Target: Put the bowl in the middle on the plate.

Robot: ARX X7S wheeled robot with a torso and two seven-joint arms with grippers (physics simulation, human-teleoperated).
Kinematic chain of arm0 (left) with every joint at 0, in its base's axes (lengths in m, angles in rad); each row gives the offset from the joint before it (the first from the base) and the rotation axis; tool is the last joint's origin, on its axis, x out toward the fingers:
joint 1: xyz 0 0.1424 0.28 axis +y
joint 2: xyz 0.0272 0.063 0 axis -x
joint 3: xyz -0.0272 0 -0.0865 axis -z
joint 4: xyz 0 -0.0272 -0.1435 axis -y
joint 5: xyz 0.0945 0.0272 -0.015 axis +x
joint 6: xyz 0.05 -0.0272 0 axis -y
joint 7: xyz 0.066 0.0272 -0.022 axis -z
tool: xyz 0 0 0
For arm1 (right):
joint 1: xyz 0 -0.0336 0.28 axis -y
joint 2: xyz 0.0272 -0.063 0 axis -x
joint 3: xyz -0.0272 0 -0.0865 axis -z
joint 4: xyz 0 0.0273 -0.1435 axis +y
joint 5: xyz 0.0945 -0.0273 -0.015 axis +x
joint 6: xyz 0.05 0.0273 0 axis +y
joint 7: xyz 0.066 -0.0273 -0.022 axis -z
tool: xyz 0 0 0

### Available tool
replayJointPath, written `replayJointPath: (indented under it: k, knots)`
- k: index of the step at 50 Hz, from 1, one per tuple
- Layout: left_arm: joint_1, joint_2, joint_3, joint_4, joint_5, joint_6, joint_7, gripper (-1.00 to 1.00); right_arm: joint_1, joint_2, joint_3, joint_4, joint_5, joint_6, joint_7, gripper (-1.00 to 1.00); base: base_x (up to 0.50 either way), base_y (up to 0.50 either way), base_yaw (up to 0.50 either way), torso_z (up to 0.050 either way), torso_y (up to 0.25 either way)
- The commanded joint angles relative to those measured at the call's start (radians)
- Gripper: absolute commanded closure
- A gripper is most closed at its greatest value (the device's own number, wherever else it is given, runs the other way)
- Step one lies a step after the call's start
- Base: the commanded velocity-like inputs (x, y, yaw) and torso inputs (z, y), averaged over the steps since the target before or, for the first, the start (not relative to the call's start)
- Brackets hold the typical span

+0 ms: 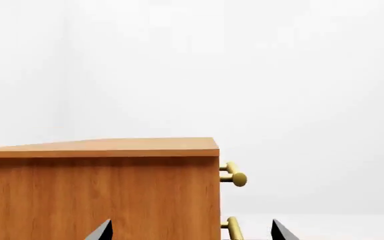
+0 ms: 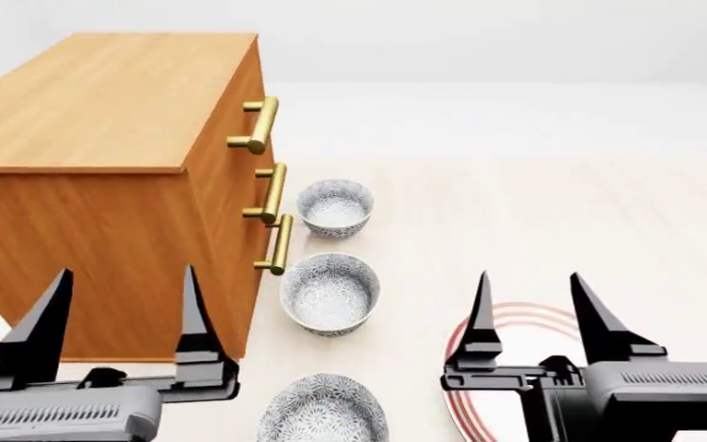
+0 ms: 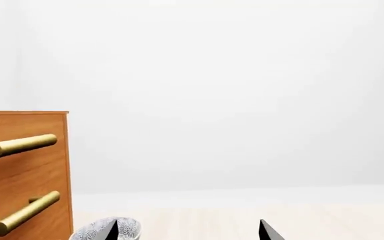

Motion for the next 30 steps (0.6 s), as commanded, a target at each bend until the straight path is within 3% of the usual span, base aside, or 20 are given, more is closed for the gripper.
replayJointPath:
  k: [1,30]
  knots:
    - [0.03,-0.013,-0.03,0.144,-0.042,-0.031,-0.024,-1.0,-0.005,0.013,-0.004,-0.022,0.008,-0.008,0.014,-1.0,0.0,0.0,0.0,0.0,-0.16]
    - [0.035,-0.044,-0.003,0.139,-0.047,-0.014,-0.053,-1.0,0.001,0.035,-0.035,-0.01,0.012,-0.01,0.032,-1.0,0.0,0.0,0.0,-0.007,-0.25]
